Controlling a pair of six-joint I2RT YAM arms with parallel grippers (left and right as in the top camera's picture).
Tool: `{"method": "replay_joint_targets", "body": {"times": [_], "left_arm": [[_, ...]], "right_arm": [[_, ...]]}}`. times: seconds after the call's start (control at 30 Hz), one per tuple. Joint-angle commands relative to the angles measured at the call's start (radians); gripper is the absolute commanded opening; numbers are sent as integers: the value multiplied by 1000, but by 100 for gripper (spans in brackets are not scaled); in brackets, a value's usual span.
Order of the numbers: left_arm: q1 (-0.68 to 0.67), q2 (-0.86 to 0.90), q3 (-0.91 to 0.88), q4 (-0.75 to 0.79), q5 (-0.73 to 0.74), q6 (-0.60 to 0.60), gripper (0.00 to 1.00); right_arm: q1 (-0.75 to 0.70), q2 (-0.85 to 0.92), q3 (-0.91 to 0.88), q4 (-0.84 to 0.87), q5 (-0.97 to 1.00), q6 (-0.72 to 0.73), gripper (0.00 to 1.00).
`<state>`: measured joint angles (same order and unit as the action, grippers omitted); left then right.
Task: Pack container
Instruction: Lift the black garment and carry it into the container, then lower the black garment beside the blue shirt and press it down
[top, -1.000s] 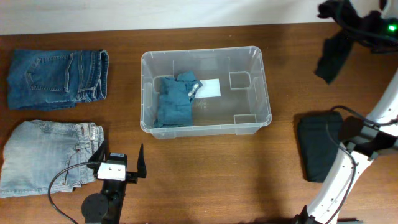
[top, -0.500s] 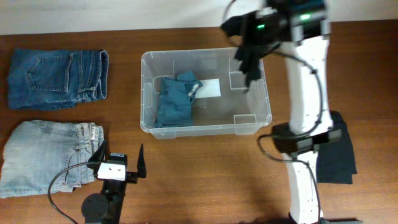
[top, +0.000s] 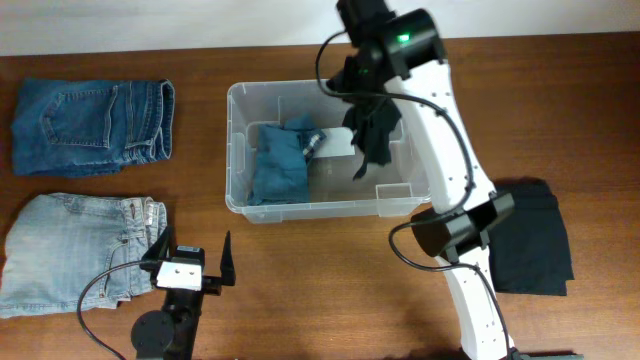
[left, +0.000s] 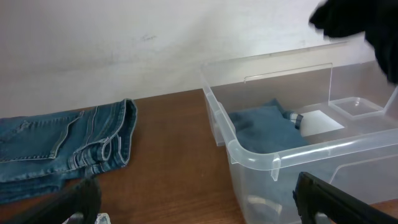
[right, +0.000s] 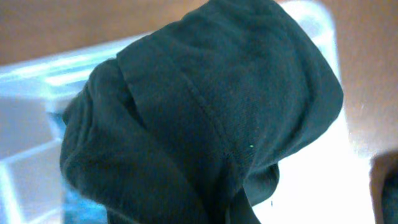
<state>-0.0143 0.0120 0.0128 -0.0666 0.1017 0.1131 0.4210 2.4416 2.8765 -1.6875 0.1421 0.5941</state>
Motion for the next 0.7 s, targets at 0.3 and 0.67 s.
{"method": "replay_joint_targets", "body": {"times": [0.3, 0.67], "left_arm": [[5, -5, -4, -2, 7, 16, 99], [5, -5, -4, -2, 7, 16, 99]], "right_arm": [[83, 10, -325, 204, -93, 55, 4], [84, 17, -529, 405, -210, 46, 35]]}}
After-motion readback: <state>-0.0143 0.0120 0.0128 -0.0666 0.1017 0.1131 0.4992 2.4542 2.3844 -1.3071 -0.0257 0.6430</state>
